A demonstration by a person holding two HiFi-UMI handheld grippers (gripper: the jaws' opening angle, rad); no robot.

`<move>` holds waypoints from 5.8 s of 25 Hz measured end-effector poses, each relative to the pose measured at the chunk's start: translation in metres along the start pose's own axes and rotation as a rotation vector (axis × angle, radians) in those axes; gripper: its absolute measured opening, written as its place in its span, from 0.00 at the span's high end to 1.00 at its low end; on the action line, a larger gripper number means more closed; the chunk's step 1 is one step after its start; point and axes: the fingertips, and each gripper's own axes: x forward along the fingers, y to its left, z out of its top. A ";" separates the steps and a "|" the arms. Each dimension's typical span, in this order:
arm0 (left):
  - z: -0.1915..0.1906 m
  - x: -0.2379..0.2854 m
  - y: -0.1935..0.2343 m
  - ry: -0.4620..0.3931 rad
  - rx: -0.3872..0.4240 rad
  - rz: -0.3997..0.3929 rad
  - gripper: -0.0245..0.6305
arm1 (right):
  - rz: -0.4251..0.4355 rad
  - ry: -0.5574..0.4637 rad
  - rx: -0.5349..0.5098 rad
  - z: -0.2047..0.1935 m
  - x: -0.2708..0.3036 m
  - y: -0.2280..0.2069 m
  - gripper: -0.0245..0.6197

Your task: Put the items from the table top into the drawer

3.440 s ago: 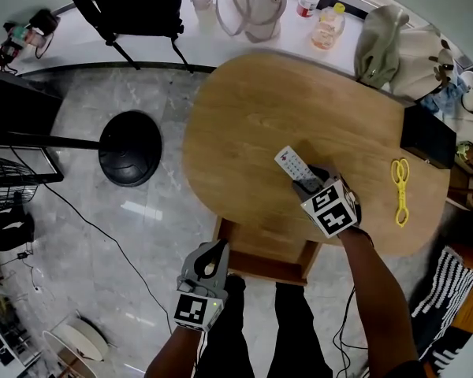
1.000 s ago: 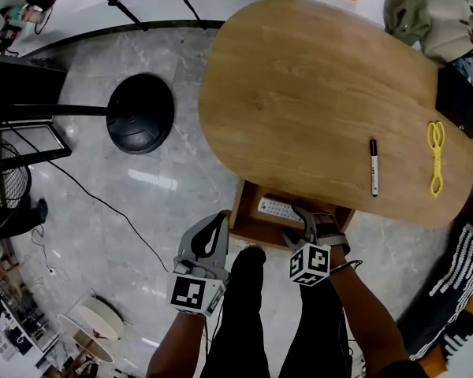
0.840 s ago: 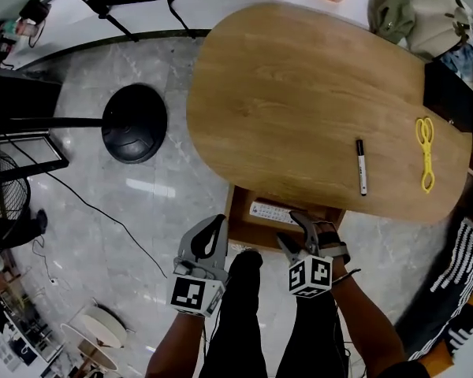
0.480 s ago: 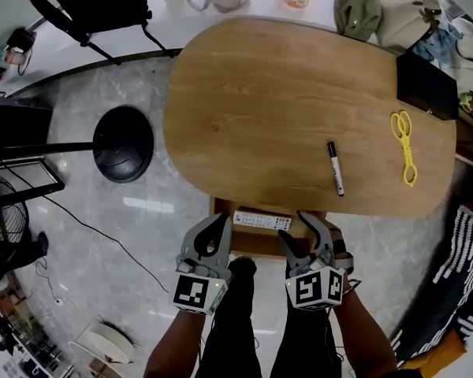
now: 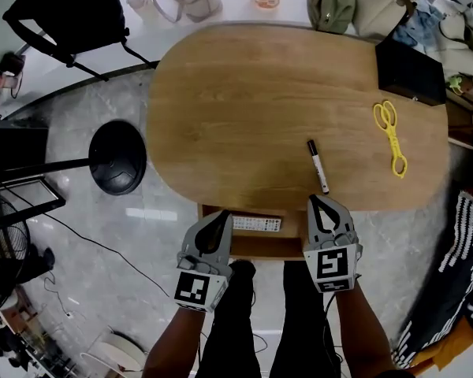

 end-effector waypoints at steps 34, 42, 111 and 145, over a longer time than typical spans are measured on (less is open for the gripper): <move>-0.016 0.022 0.000 0.056 0.014 -0.002 0.93 | 0.085 0.260 0.136 -0.048 0.093 -0.054 0.67; -0.025 0.016 0.000 0.063 -0.002 0.007 0.93 | 0.049 0.289 0.119 -0.051 0.092 -0.058 0.86; -0.077 -0.078 0.090 0.038 -0.058 0.204 0.93 | 0.324 0.314 -0.773 -0.148 0.131 0.176 0.76; 0.031 0.056 -0.075 0.040 0.180 -0.151 0.93 | -0.115 -0.060 0.213 -0.019 -0.085 -0.061 0.96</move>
